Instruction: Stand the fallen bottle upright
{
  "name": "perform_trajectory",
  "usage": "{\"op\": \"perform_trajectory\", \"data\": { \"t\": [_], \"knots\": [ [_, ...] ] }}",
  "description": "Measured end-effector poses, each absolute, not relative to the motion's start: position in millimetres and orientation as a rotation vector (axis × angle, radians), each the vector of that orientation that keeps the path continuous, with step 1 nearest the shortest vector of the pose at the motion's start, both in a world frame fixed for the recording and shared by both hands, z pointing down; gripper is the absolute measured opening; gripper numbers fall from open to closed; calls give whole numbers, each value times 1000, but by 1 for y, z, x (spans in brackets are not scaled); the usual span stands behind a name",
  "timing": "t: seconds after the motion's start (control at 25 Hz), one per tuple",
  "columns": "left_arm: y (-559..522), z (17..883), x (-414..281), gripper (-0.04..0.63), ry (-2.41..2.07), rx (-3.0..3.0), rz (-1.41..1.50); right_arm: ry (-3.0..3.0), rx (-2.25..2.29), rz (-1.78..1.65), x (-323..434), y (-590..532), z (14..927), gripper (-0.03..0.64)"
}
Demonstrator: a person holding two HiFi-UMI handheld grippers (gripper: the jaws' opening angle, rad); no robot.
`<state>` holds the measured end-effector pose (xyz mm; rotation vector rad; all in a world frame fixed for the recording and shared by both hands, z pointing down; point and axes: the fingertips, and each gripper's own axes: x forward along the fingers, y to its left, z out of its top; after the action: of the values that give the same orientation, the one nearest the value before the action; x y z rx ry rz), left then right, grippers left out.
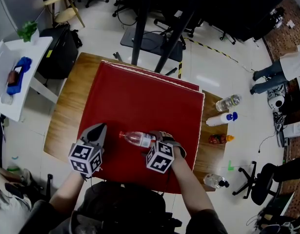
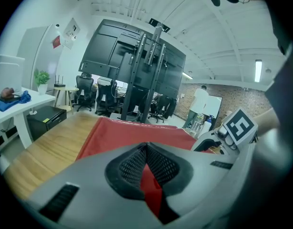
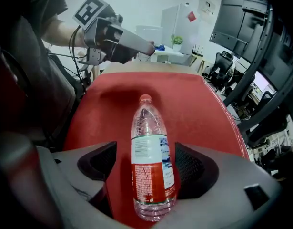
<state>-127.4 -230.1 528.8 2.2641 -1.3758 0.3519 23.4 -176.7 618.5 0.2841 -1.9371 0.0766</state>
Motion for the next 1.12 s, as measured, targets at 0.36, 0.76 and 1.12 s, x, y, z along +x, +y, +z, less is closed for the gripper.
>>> {"op": "perform_trajectory", "data": {
  "t": [0.36,0.76,1.12],
  "knots": [
    [-236,536,-128,29,-1362,2253,353,-1876,211,63,6,-185,637,388],
    [-244,540,-131,29,-1355,2247,354,-1818,148,73,-4,-190,650,388],
    [-244,544,-135,29,-1350,2246,353,-1754,189,102,-8,-197,665,348]
  ]
}}
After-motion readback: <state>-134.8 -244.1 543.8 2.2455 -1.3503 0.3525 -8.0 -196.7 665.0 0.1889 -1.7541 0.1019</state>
